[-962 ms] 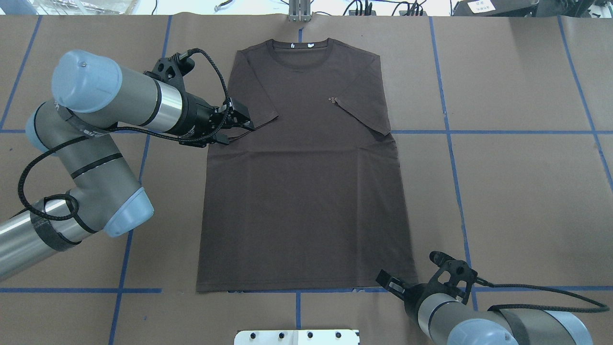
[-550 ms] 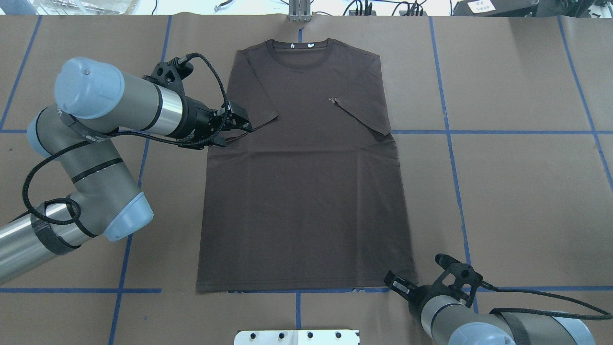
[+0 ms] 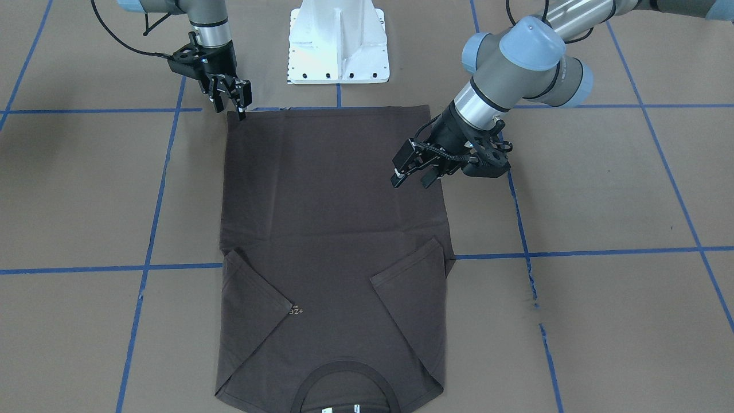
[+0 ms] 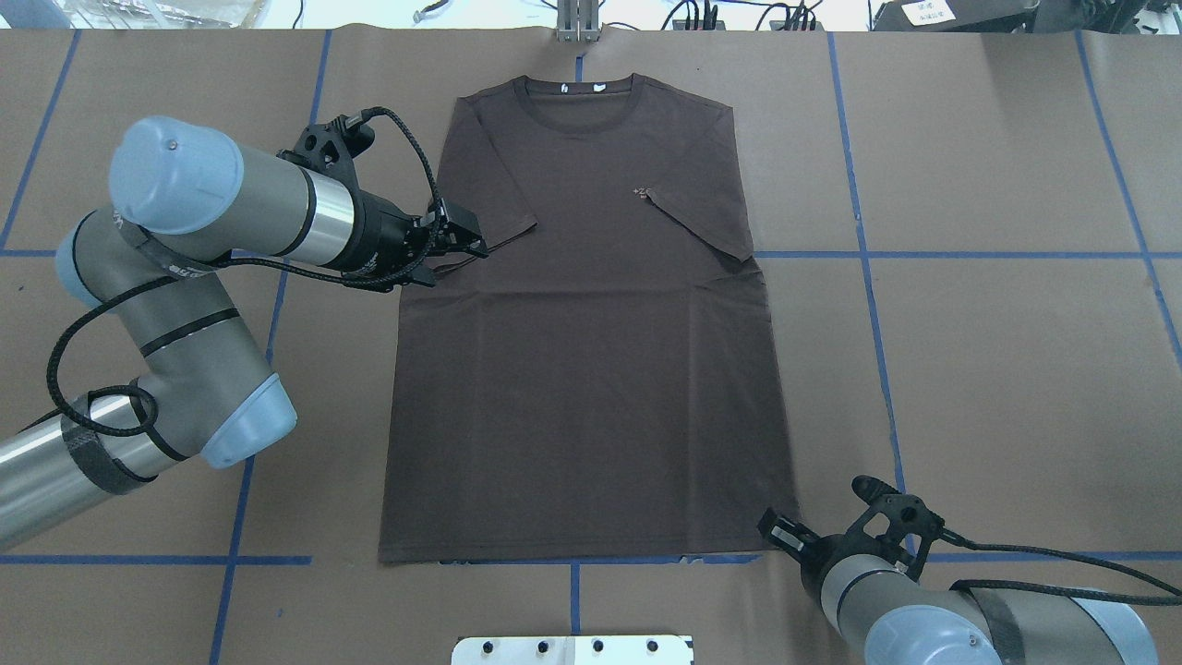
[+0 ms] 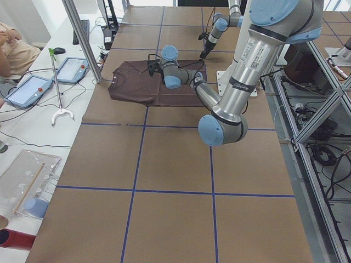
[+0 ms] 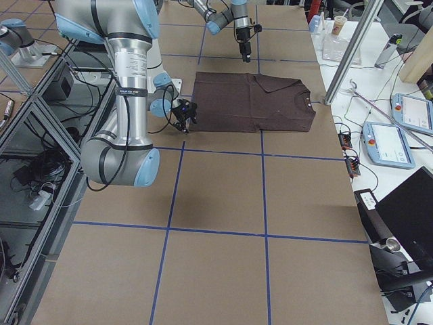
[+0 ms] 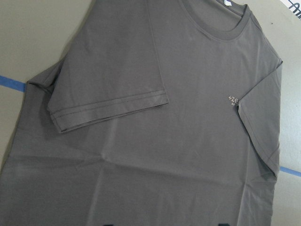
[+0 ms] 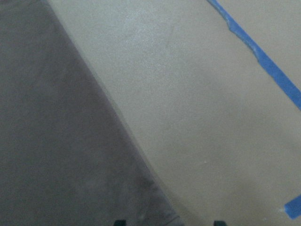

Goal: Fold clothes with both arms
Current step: 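Move the right gripper to the hem corner nearest the robot while the left gripper withdraws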

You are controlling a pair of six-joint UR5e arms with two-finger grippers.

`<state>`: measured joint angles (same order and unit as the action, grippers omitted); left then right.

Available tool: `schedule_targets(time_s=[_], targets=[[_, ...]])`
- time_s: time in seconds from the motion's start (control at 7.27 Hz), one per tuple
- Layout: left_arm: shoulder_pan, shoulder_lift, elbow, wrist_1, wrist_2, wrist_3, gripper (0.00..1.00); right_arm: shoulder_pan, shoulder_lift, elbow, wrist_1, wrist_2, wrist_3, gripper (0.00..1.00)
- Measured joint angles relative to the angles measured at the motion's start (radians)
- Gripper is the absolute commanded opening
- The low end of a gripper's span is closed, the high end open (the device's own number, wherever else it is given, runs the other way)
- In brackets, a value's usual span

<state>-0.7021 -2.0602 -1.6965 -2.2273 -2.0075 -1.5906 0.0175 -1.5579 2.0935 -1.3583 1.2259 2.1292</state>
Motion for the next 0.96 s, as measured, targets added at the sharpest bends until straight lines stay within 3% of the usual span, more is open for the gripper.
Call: schedule_targets(time_s=[0.14,0.28,0.55,0.69,0.96], targets=[[0.001,0.000,0.000,0.000,0.000,0.000,0.80,-0.001,0.002,-0.001,-0.002,0.001,0.000,0.17],[0.001,0.000,0.000,0.000,0.000,0.001,0.80,-0.002,0.003,-0.003,-0.002,0.001,0.000,0.01],[0.000,-0.001,-0.004,0.000,0.000,-0.004,0.80,-0.004,0.004,-0.003,-0.004,0.002,0.000,0.00],[0.000,-0.001,-0.012,0.001,0.003,-0.029,0.75,-0.003,0.006,0.002,-0.006,0.004,-0.002,0.00],[0.029,0.037,-0.088,0.033,0.050,-0.093,0.74,0.001,0.007,0.033,-0.007,0.017,-0.006,0.00]])
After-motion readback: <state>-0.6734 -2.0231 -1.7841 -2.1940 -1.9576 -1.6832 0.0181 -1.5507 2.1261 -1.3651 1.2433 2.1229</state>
